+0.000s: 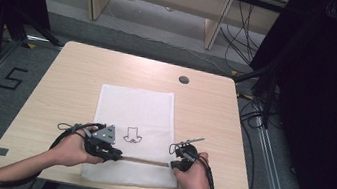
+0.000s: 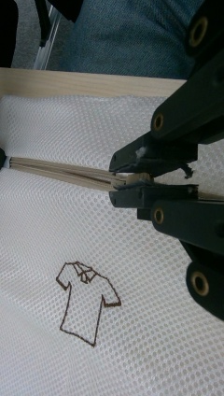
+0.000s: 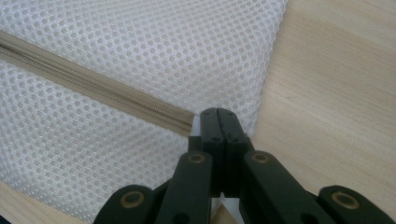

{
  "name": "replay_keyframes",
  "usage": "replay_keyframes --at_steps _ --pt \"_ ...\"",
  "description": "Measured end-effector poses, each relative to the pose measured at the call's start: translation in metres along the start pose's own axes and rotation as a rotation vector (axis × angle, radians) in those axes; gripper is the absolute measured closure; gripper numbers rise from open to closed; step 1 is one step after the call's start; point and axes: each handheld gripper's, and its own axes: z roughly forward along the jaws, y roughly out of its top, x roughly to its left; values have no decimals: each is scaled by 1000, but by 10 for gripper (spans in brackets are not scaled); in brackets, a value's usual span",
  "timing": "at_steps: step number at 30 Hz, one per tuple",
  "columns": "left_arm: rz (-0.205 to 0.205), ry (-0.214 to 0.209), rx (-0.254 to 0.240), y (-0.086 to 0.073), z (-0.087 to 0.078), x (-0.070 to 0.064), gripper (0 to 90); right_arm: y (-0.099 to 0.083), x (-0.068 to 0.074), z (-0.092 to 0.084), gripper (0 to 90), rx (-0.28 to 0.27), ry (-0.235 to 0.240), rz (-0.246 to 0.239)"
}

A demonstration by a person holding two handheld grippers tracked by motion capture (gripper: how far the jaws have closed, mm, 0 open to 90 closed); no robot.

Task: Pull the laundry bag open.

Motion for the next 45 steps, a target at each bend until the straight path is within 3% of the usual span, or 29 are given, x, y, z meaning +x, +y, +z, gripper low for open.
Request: replay_keyframes --at_steps 3,4,5,9,11,14,22,28,32,35,36,37,39,40,45 --pt "16 5 16 -1 0 3 817 0 1 -1 900 8 4 5" --pt "-9 2 2 -1 1 2 818 -1 1 -1 900 2 1 -6" --pt "6 5 16 -1 0 4 817 -1 1 -1 900 3 0 -5" --pt "7 4 13 0 1 5 817 -1 3 -1 900 17 -10 20" --pt "-5 5 8 0 2 5 817 -2 1 0 900 2 -15 -16" --pt "-10 2 8 0 3 6 818 -3 0 0 900 12 -36 -33" --pt "-11 0 9 -1 3 7 818 -3 1 0 900 -8 -15 -28" --pt "14 1 25 -1 2 8 818 -3 0 0 900 0 -16 -19" --pt "-1 -4 15 -1 2 7 817 -3 0 0 900 -3 -14 -24" --pt "17 -4 13 -1 1 9 817 -3 0 0 900 0 -16 -20" --pt "-6 -3 15 -2 1 8 818 -3 0 0 900 -3 -16 -26" --pt "12 3 27 -3 -1 10 818 -3 0 0 900 -5 -14 -24" --pt "-21 -9 6 -5 -2 10 817 -4 0 -1 900 6 -18 -8" --pt "-8 5 13 -6 -3 10 817 -4 0 -1 900 7 -15 -16" --pt "-21 0 5 -9 -4 10 817 -4 0 -1 900 4 -17 -16"
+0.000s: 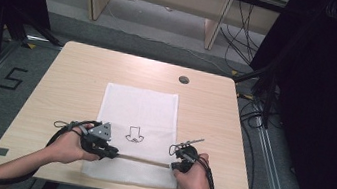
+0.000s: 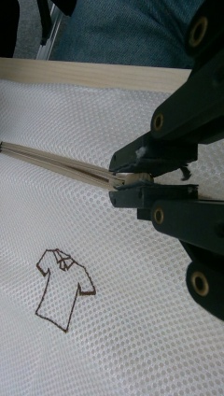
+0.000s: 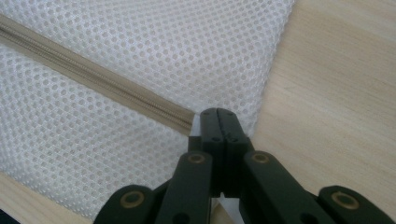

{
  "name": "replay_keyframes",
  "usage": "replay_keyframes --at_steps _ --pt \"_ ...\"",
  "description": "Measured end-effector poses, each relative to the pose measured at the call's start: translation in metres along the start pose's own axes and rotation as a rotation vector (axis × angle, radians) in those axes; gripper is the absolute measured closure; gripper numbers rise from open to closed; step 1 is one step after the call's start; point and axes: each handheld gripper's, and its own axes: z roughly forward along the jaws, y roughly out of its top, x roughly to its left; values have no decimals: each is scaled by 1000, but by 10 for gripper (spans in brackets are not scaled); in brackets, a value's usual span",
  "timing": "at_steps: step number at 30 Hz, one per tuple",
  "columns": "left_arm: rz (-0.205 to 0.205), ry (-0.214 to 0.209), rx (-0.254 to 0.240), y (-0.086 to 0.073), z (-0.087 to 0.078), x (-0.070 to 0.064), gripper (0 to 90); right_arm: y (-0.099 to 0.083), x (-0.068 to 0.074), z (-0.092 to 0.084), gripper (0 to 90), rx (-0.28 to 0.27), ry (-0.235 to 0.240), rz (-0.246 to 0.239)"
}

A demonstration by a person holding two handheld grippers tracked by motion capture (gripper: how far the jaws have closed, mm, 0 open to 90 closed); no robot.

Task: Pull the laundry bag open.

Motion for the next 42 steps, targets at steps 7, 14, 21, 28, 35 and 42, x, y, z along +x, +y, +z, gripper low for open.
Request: replay_keyframes --at_steps 7,14,21,28,35,42 --pt "4 -2 4 0 0 0 817 0 0 0 900 4 2 8" --pt "5 -1 5 -1 -2 0 817 0 0 0 900 -4 -2 3" --pt "7 4 7 -4 -5 2 817 0 0 0 900 6 -3 1" --pt "22 10 17 -4 -7 4 817 0 0 0 900 4 0 7" --pt "20 4 9 -4 -7 4 817 0 0 0 900 6 1 9" --pt "17 1 8 -5 -7 4 817 0 0 0 900 5 0 8"
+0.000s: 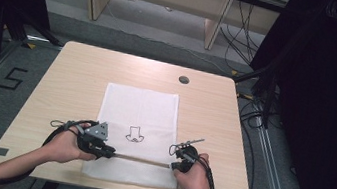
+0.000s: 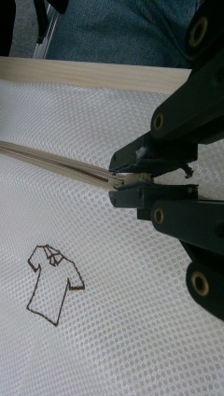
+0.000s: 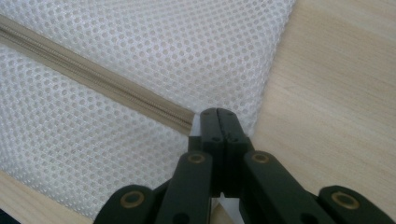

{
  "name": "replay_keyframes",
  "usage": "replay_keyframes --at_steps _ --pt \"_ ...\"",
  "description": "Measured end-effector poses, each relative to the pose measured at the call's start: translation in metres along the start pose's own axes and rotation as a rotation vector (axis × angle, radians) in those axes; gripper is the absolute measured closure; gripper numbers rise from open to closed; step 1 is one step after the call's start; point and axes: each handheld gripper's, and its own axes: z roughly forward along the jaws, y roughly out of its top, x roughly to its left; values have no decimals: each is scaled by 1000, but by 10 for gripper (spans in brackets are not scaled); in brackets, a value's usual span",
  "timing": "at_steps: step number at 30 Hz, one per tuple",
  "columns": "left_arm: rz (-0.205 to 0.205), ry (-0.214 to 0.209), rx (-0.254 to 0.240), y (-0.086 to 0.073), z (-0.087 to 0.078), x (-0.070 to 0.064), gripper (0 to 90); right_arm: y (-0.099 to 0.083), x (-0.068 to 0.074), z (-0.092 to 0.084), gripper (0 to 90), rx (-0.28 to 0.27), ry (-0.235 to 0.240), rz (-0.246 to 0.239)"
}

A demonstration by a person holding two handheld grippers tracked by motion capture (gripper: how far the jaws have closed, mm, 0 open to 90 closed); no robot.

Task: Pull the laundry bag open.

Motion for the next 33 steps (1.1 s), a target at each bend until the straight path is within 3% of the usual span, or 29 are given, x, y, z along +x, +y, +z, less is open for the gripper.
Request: replay_keyframes --at_steps 3,4,13,15,16,18,19,21,28,29,33 --pt "-10 5 2 -2 -1 1 817 0 0 0 900 0 0 0" --pt "-30 -1 -3 -2 -1 0 817 0 0 0 900 0 0 1" --pt "-18 0 1 -2 -1 0 817 0 0 0 900 0 0 -1" --pt "14 12 17 -2 -3 2 817 0 0 0 900 0 -1 -1" --pt "-17 7 7 -4 -3 0 818 0 0 0 900 -1 -2 -2" --pt "-26 3 3 -5 -5 1 817 0 0 0 900 -2 -3 -3" --pt "5 12 18 -5 -7 3 817 0 0 0 900 0 -1 -1" --pt "-29 7 2 -6 -7 2 817 0 0 0 900 1 2 3" --pt "-13 15 6 -7 -9 3 818 0 0 0 900 -5 3 2" --pt "-35 9 0 -9 -10 2 817 0 0 0 900 -2 2 2" --pt "-27 5 -6 -9 -12 3 818 0 0 0 900 3 3 5"
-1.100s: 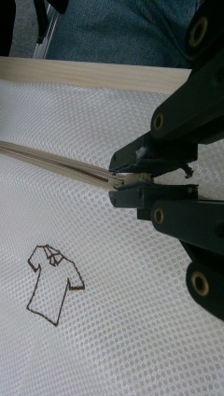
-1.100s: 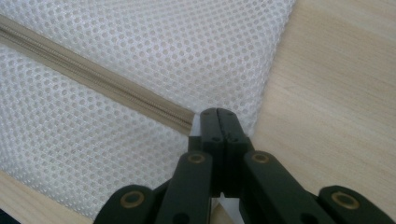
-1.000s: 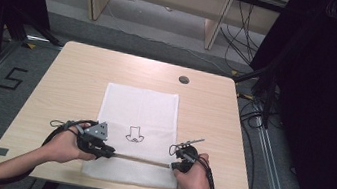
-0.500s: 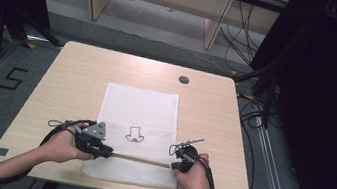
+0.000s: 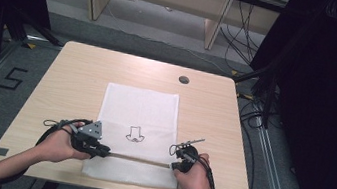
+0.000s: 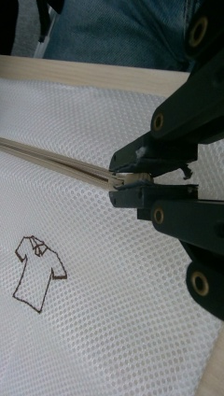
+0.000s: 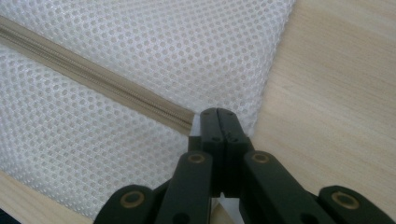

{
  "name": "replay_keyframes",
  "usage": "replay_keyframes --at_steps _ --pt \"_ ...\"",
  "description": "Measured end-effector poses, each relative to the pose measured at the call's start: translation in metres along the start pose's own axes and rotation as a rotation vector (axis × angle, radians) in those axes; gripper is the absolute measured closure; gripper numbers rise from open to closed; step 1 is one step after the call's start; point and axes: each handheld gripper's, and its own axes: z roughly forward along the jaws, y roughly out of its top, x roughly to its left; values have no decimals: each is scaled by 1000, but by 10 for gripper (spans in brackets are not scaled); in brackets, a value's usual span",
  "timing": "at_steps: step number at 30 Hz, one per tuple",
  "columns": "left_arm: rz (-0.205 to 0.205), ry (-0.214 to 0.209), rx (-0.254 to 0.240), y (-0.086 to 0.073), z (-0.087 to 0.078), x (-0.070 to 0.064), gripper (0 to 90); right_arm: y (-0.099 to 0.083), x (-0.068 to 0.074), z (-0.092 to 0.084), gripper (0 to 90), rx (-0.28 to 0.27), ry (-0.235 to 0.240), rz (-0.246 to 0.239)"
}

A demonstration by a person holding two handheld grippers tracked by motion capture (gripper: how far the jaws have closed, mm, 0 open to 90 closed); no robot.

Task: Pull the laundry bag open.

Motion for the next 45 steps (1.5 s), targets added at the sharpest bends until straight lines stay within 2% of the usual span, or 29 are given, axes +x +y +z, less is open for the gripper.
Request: replay_keyframes --at_steps 1,2,3,5,6,9,11,13,14,16,17,18,23,24,27,29,30,31,34,35,36,37,40,41,42,43,44,45 --pt "7 14 9 0 0 0 817 0 0 0 900 -1 0 -1" --pt "-10 11 6 -1 -1 0 817 0 0 0 900 -3 0 -1" --pt "4 14 18 -1 -2 1 817 0 0 0 900 0 0 -1" --pt "5 24 22 -3 -5 3 817 -1 -1 0 900 -9 3 -6" --pt "-7 27 14 -4 -6 3 817 0 -1 0 900 -3 1 -5" --pt "-9 36 16 -8 -11 7 817 1 1 -1 900 8 0 32" --pt "-21 48 23 -10 -14 7 817 1 1 -1 900 9 1 31" --pt "-18 42 24 -13 -17 10 817 1 2 -2 900 12 -1 34" --pt "-32 48 21 -14 -17 9 817 1 2 -3 900 19 11 41" --pt "-26 53 34 -17 -20 11 817 0 1 -2 900 10 8 31" --pt "-12 55 36 -18 -21 12 817 1 -1 -1 900 -3 13 5" --pt "-45 53 23 -20 -20 11 818 1 -2 -1 900 -5 12 -2" --pt "-48 75 36 -27 -27 14 817 1 -1 -1 900 -3 11 4" --pt "-49 77 34 -28 -28 15 817 0 0 -1 900 -1 7 18" --pt "-55 98 44 -34 -32 17 817 0 -1 -1 900 -2 7 19" --pt "-50 103 58 -39 -35 21 817 -1 -2 0 900 -14 -1 -5" --pt "-69 107 52 -41 -36 21 817 -1 -2 0 900 -2 -4 11" --pt "-77 108 54 -44 -37 21 817 -1 -2 0 900 -2 -6 7" --pt "-68 125 76 -50 -41 25 817 -1 -2 0 900 -4 -7 6" --pt "-94 114 48 -52 -41 24 817 -1 -2 0 900 -5 -2 9" --pt "-107 110 45 -54 -42 24 817 -1 -2 0 900 -6 -3 8" --pt "-111 114 33 -55 -41 23 817 -1 -2 0 900 -7 -3 8" --pt "-73 130 57 -57 -40 25 816 0 -2 -1 900 -6 -2 7" --pt "-94 129 62 -58 -39 24 816 -1 -2 0 900 -3 -7 10" --pt "-80 140 67 -58 -39 24 816 -1 -3 0 900 -2 -20 6" --pt "-84 142 58 -58 -38 24 816 -1 -3 0 900 -3 -21 7" --pt "-114 145 37 -59 -37 22 815 -1 -3 0 900 -3 -20 5" --pt "-118 148 35 -59 -37 23 815 -1 -2 0 900 -7 -8 8"
